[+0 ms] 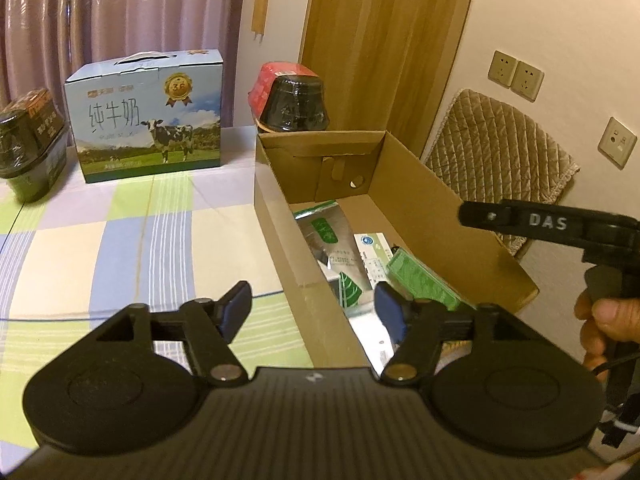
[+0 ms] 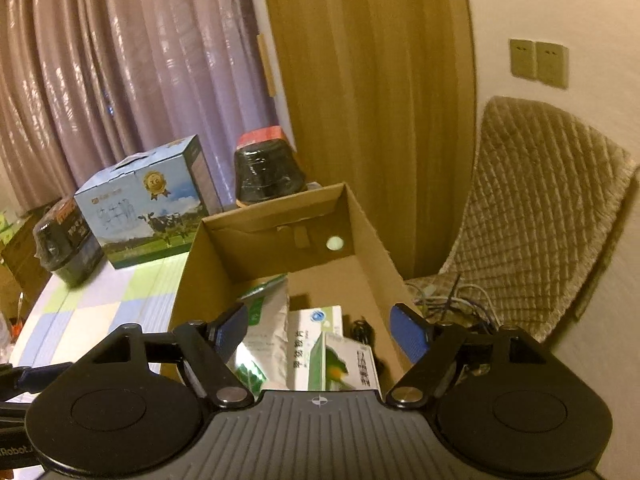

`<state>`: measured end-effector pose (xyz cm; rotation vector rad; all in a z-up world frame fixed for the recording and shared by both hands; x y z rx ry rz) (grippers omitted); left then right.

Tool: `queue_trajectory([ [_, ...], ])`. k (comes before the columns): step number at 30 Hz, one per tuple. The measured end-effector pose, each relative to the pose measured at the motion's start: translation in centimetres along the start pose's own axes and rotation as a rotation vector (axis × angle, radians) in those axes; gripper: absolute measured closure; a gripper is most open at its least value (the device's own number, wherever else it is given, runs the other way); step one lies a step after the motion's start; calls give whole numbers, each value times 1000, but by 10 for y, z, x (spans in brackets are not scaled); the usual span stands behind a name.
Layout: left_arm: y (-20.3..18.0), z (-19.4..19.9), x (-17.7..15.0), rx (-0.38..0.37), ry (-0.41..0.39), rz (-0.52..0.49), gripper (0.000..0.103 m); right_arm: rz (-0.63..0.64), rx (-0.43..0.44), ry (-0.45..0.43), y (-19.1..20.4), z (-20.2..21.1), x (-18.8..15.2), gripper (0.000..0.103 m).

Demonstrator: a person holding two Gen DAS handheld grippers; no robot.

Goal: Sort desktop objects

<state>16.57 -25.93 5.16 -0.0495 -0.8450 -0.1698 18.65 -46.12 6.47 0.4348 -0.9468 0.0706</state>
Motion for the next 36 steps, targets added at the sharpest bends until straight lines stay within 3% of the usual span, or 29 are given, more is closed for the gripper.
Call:
queue_trajectory([
  [4,2,15,-8,11,-2,4,19,-49,-20,-6,-4,26,-7,4],
  [9,6,40,-19,29,-28,9,2,-46,-17,53,4,56,-16,2],
  [18,11,80,-40,78,-28,38,1,-28,-50,117,31,103,-30,2],
  [24,18,101,-52,28,25,78,1,1,-61,150,47,127,-43,2],
  [36,23,142,-68,103,35,85,1,5,-89,175,61,168,-60,2],
])
Point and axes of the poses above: each gripper's, at about its wrist camera, not at the fingertips, and z roughly against the way its jaws point, y to its left, x to its top, the point moved 1 cm from there along -z, roughly the way its jaws point, and after that the axes turned 15 degrees about x, right-handed, at the moved point
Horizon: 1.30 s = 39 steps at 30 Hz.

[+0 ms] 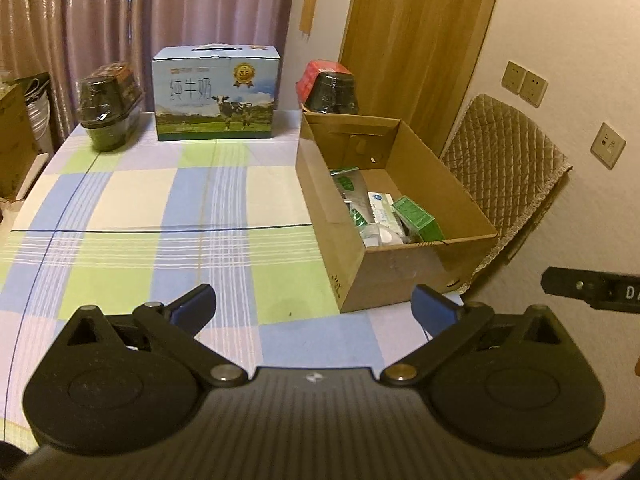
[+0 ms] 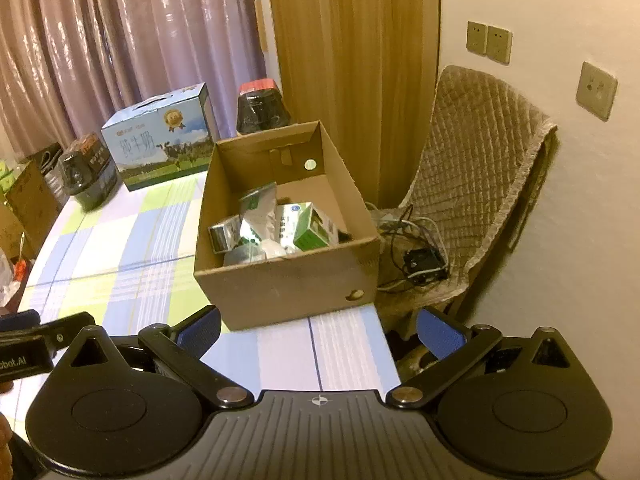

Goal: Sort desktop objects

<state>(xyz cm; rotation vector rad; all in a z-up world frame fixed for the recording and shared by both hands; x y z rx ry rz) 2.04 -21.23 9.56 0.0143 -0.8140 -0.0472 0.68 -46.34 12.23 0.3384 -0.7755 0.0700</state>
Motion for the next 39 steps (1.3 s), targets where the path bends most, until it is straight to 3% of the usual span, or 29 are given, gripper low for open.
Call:
queue_trajectory([
  [16,4,21,-16,-6,11,-15,1,34,-7,-16,15,36,-16,2],
  [39,-2,19,-14,-9,7,-38,1,58,-2,14,24,29,-25,2],
])
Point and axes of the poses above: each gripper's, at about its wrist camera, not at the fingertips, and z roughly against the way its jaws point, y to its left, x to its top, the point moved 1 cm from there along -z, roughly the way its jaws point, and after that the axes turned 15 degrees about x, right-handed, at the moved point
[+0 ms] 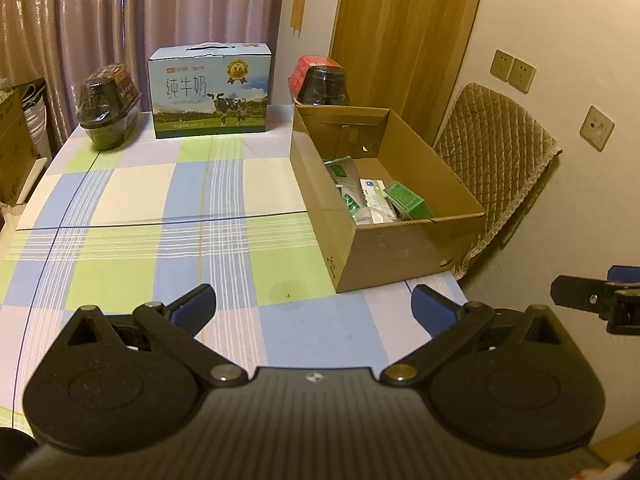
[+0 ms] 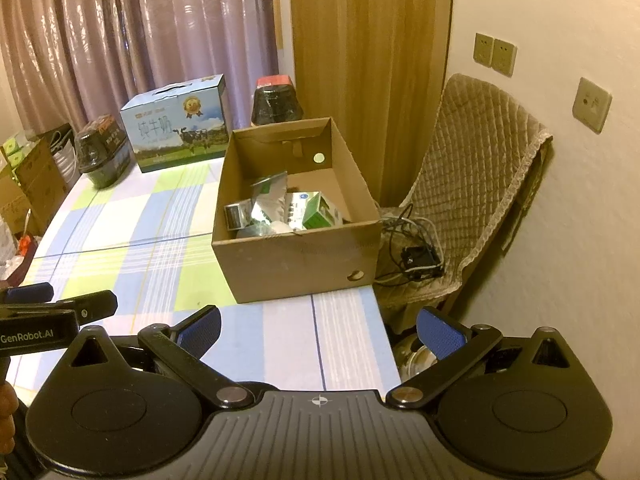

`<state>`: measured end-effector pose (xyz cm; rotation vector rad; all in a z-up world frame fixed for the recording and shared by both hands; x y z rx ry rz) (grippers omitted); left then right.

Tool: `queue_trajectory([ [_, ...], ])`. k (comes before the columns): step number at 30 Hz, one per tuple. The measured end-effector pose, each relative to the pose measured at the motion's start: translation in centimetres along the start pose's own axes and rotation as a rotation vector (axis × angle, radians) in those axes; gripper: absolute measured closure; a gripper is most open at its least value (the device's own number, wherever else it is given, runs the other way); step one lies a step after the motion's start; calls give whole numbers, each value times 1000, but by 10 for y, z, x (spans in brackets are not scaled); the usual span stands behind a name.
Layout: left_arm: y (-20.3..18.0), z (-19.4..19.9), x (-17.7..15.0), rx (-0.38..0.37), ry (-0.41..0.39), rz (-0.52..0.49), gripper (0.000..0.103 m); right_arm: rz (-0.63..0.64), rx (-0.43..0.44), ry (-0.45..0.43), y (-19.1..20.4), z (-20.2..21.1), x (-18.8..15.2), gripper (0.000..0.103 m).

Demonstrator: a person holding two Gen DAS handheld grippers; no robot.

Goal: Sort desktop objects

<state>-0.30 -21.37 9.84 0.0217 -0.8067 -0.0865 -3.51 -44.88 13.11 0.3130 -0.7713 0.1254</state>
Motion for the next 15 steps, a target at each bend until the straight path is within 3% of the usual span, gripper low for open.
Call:
queue_trajectory([
  [15,5,-1,-2,19,-20,3,1,0,8,6,3,-5,-2,2],
])
Point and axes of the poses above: each gripper's, at about its wrist camera, not at the fingertips, and z roughly against the way its jaws point, y to its left, x to its top, the point moved 1 cm from there along -z, roughly the way its jaws point, and after that the axes turned 15 degrees about x, right-handed, at the moved point
